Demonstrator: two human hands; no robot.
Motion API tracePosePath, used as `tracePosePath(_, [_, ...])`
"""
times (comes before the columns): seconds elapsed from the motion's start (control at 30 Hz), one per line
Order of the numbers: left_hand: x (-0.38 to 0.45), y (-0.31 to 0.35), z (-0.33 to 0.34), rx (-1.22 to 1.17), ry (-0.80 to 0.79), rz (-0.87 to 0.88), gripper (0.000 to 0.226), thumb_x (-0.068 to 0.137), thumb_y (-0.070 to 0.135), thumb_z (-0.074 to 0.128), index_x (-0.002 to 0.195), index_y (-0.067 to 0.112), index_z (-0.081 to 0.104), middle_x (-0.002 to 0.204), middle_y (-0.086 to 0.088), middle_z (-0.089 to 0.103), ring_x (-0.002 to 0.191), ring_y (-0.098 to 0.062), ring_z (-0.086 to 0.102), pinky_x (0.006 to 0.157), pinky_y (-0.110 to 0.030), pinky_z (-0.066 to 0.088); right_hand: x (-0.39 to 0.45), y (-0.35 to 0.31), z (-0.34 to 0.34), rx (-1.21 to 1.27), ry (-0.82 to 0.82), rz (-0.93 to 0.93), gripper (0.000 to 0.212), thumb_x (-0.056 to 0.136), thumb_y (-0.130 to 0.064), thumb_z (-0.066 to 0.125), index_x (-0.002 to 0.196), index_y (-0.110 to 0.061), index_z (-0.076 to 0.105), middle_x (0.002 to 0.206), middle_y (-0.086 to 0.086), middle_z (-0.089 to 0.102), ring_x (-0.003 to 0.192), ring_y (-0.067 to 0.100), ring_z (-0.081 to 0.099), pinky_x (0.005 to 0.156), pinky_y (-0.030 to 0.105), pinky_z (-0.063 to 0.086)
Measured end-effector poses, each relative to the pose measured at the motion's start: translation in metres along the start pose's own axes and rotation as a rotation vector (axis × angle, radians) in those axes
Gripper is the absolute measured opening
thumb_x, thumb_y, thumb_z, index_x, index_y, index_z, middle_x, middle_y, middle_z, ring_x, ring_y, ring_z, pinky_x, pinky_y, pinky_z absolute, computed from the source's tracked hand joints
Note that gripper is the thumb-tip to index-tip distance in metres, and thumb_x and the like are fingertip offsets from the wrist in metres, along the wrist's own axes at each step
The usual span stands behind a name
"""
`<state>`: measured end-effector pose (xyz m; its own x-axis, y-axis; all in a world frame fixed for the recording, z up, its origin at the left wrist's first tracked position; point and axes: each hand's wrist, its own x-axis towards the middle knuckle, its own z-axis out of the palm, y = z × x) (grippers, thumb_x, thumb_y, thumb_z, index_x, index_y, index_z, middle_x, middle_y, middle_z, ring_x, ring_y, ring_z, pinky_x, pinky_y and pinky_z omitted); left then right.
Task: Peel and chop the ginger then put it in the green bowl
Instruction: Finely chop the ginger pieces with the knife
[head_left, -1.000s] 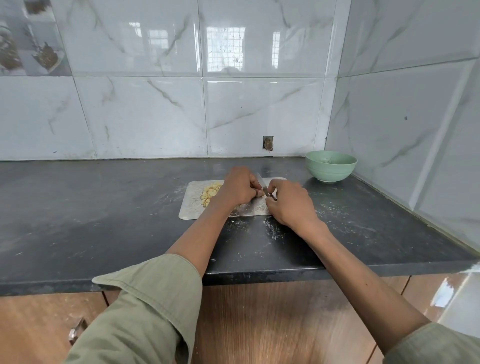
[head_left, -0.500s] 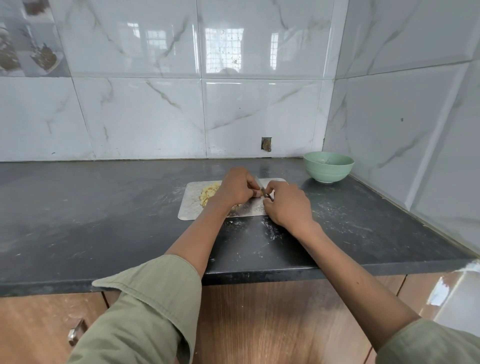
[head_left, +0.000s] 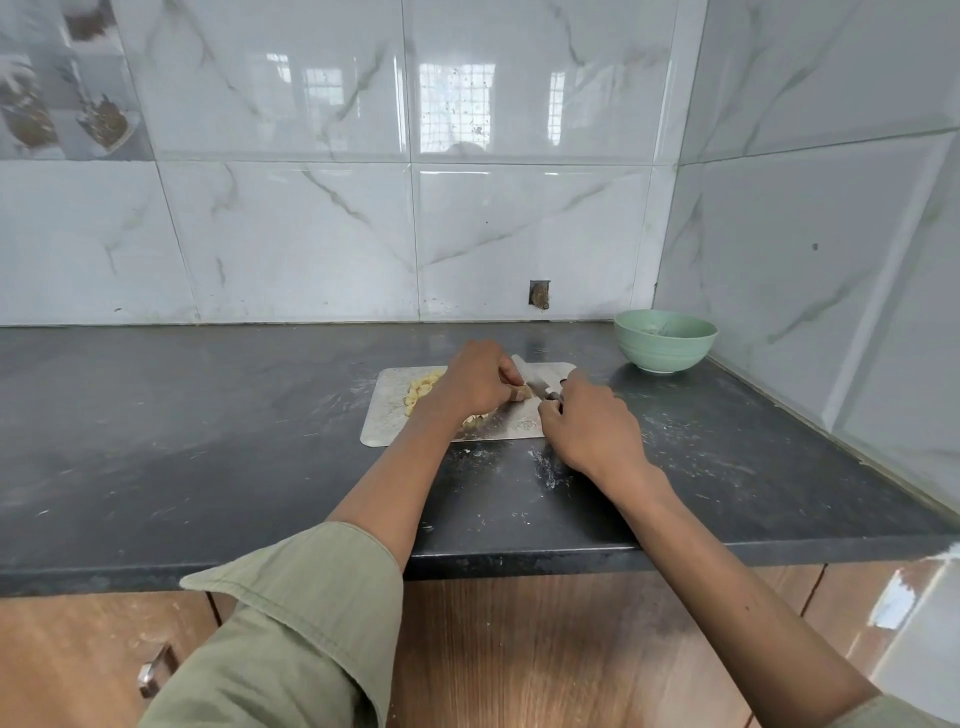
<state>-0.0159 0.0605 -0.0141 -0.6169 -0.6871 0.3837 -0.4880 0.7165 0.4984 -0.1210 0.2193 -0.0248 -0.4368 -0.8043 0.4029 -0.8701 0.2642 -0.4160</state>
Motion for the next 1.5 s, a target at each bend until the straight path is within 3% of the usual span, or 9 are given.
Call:
tracePosePath(0.17, [0.000,0.000,0.002,-0.009,-0.001,0.003,0.013,0.077,0.011,0.089,0.090,0.012,0.084,0.083,-0.001,0.079,0.074,-0.010,0.070,0.075,-0.028,0.059,-0.003,-0.008,0.006,-0.204,0.024,-0.072,0.029,0.103,-0.031,0.043,0.121,-0.008,0.046,0.116,0.016,0.064,0.104,0.040,0.061,0.071,0.039,0.037])
tracePosePath(0.43, [0.000,-0.002,0.004,-0.023,0.001,0.001,0.011,0.078,0.007,0.088,0.087,0.011,0.084,0.081,-0.002,0.079,0.078,-0.017,0.075,0.079,-0.040,0.063,-0.004,-0.007,0.007,-0.158,0.057,-0.117,0.030,0.101,-0.031,0.045,0.127,-0.017,0.047,0.112,0.012,0.064,0.098,0.038,0.060,0.069,0.038,0.036])
tracePosePath(0.6, [-0.001,-0.002,0.004,-0.034,0.008,-0.005,0.012,0.078,0.004,0.087,0.088,0.010,0.084,0.081,-0.003,0.079,0.078,-0.018,0.075,0.078,-0.041,0.063,-0.004,-0.007,0.008,-0.179,0.071,-0.143,0.019,0.100,-0.030,0.043,0.115,-0.019,0.048,0.107,0.012,0.064,0.081,0.034,0.048,0.066,0.038,0.033])
tracePosePath(0.77, [-0.001,0.000,0.005,-0.032,0.010,0.007,0.010,0.079,0.004,0.087,0.088,0.005,0.083,0.083,-0.006,0.079,0.080,-0.021,0.075,0.080,-0.039,0.062,-0.004,-0.010,0.007,-0.230,0.088,-0.184,0.019,0.100,-0.028,0.046,0.114,-0.019,0.054,0.107,0.013,0.064,0.094,0.038,0.059,0.067,0.037,0.033])
tracePosePath(0.97, [-0.003,0.002,0.003,-0.027,0.015,0.028,0.011,0.078,0.002,0.086,0.089,0.004,0.083,0.084,-0.007,0.079,0.079,-0.019,0.075,0.077,-0.033,0.062,0.000,-0.011,0.004,-0.178,0.044,-0.149,0.018,0.097,-0.027,0.048,0.111,-0.019,0.054,0.104,0.014,0.064,0.082,0.032,0.045,0.068,0.036,0.034])
tracePosePath(1.13, [-0.007,0.004,0.001,-0.057,0.023,0.041,0.012,0.077,0.001,0.087,0.088,0.005,0.083,0.082,-0.006,0.079,0.067,-0.007,0.069,0.067,-0.019,0.057,0.009,-0.009,0.006,-0.135,0.015,-0.127,0.020,0.095,-0.029,0.050,0.111,-0.019,0.057,0.107,0.012,0.066,0.099,0.038,0.061,0.071,0.036,0.037])
tracePosePath(1.5, [-0.009,0.006,0.001,-0.062,0.033,-0.004,0.011,0.077,0.004,0.088,0.084,0.011,0.084,0.076,0.007,0.077,0.077,-0.016,0.075,0.074,-0.033,0.063,-0.005,-0.012,0.008,-0.171,0.054,-0.110,0.022,0.094,-0.030,0.047,0.112,-0.019,0.053,0.109,0.011,0.064,0.091,0.036,0.058,0.070,0.036,0.036])
